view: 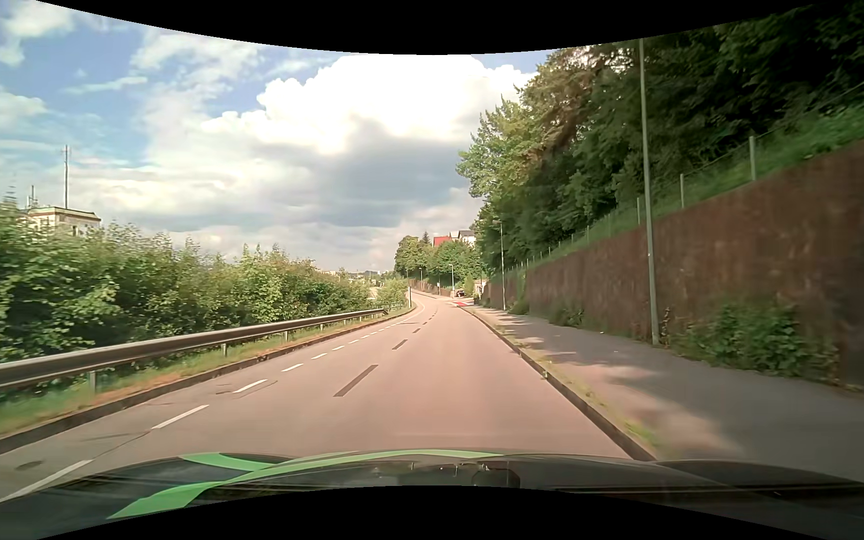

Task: Follow the waypoints while adhering to traffic rules and regulations

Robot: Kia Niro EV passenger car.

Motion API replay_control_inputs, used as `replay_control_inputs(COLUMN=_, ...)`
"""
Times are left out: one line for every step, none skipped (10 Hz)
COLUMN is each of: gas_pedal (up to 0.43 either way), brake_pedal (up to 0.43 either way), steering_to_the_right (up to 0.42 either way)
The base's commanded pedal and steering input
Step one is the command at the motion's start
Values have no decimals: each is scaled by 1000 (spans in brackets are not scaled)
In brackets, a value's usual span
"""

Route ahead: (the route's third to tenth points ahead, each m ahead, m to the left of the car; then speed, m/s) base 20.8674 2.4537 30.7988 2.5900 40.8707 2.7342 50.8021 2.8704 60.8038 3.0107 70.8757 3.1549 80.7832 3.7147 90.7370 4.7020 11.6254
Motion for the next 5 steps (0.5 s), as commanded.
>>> replay_control_inputs(gas_pedal=110, brake_pedal=0, steering_to_the_right=-3)
replay_control_inputs(gas_pedal=110, brake_pedal=0, steering_to_the_right=-2)
replay_control_inputs(gas_pedal=110, brake_pedal=0, steering_to_the_right=-2)
replay_control_inputs(gas_pedal=98, brake_pedal=0, steering_to_the_right=-3)
replay_control_inputs(gas_pedal=98, brake_pedal=0, steering_to_the_right=-2)
